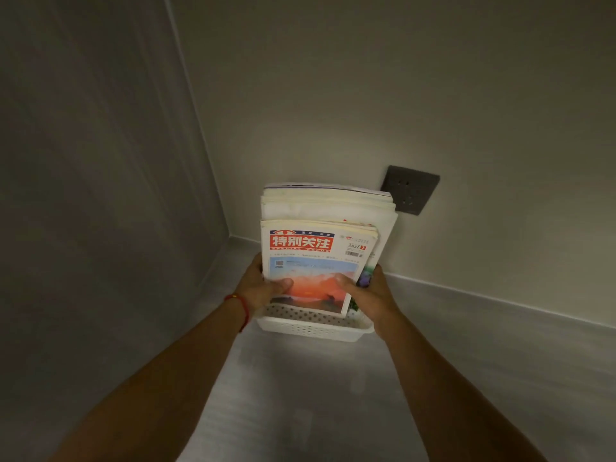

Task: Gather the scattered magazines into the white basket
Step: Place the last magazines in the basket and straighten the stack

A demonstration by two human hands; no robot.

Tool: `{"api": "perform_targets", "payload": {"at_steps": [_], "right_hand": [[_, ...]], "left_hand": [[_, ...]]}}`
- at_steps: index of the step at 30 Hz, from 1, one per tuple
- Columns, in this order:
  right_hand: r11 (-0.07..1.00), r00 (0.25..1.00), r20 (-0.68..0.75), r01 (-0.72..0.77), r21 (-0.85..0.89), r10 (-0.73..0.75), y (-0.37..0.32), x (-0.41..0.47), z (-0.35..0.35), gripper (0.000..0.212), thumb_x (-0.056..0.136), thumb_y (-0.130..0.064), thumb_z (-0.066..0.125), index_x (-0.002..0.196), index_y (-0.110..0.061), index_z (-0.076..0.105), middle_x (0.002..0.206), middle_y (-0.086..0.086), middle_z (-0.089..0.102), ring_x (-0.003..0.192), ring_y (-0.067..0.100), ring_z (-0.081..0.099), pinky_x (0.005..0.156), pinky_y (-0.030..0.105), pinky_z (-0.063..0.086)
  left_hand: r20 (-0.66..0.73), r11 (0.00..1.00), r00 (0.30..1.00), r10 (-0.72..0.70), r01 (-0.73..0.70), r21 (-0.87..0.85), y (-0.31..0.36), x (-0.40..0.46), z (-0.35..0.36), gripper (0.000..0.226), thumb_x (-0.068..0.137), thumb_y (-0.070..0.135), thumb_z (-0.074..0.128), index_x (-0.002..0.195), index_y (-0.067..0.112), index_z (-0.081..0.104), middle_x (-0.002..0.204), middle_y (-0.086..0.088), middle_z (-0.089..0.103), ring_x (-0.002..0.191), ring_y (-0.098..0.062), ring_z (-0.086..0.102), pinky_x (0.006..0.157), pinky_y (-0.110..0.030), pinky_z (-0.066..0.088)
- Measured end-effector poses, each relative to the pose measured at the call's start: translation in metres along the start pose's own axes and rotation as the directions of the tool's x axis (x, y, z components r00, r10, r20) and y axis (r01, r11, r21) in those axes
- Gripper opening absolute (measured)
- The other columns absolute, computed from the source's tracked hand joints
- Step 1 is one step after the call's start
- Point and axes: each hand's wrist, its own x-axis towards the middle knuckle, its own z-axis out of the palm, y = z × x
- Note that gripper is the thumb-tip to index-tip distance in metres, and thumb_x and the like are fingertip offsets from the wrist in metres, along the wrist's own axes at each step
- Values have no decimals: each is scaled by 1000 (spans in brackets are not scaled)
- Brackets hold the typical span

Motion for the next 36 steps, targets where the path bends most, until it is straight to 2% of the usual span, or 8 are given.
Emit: {"api": "perform_targets", "payload": {"at_steps": [4, 7, 13, 22, 24, 27, 31, 36], "right_hand": [[1000, 997, 72, 21, -14, -20, 9, -27, -4, 46, 76, -29, 83, 111, -41, 56, 109, -21, 68, 99, 2, 63, 81, 27, 50], [999, 991, 130, 32, -22, -29, 16, -51, -6, 54, 77, -27, 83, 123, -33, 55, 118, -14, 69, 109, 11, 64, 86, 32, 52], [998, 949, 314, 24, -64, -3, 37, -102, -8, 56, 76, -27, 84, 123, -36, 55, 119, -15, 69, 113, 11, 63, 93, 40, 55], [980, 753, 658, 103, -169, 34, 40, -150, 39, 56, 72, -31, 85, 117, -47, 56, 113, -24, 68, 108, -3, 62, 77, 18, 53], [973, 693, 719, 125, -193, 54, 36, -158, 60, 56, 72, -32, 86, 117, -47, 57, 116, -21, 69, 111, 0, 62, 81, 22, 53], [963, 609, 790, 164, -213, 71, 26, -167, 91, 54, 73, -29, 85, 116, -45, 57, 118, -18, 68, 111, 3, 62, 74, 16, 53], [950, 512, 854, 209, -230, 94, 12, -169, 134, 60, 73, -31, 85, 124, -37, 55, 124, -9, 66, 115, 13, 62, 85, 29, 55], [932, 438, 892, 262, -250, 115, 0, -165, 181, 68, 69, -37, 87, 129, -35, 55, 125, -7, 67, 116, 17, 63, 97, 43, 54]], "left_hand": [[-91, 1000, 996, -6, 9, 30, -8, -41, 6, 65, 78, 0, 76, 132, 24, 49, 129, -6, 62, 115, -28, 63, 85, -54, 59], [-186, 999, 982, -16, 23, 34, -17, -80, 13, 67, 77, -1, 77, 132, 24, 49, 128, -5, 62, 117, -27, 62, 92, -52, 56], [-379, 1000, 925, -24, 28, 6, -42, -174, 26, 66, 76, 2, 77, 131, 26, 49, 125, 0, 63, 113, -22, 62, 91, -46, 56], [-688, 993, 720, -88, 11, -115, -83, -304, 31, 62, 80, 13, 75, 123, 46, 45, 117, 21, 58, 104, 1, 56, 95, -38, 48], [-750, 989, 652, -111, -2, -149, -91, -323, 28, 63, 79, 12, 75, 121, 48, 46, 117, 19, 61, 106, -1, 58, 98, -39, 50], [-813, 982, 568, -125, -48, -185, -99, -343, 20, 66, 77, 12, 78, 131, 35, 48, 123, 8, 65, 115, -15, 62, 100, -48, 52], [-865, 963, 474, -163, -115, -244, -104, -356, 6, 64, 77, 20, 79, 127, 46, 48, 121, 15, 65, 115, -13, 62, 94, -48, 56], [-910, 949, 375, -177, -180, -259, -106, -354, -12, 68, 79, 13, 76, 130, 46, 46, 125, 12, 62, 117, -13, 60, 92, -45, 57]]}}
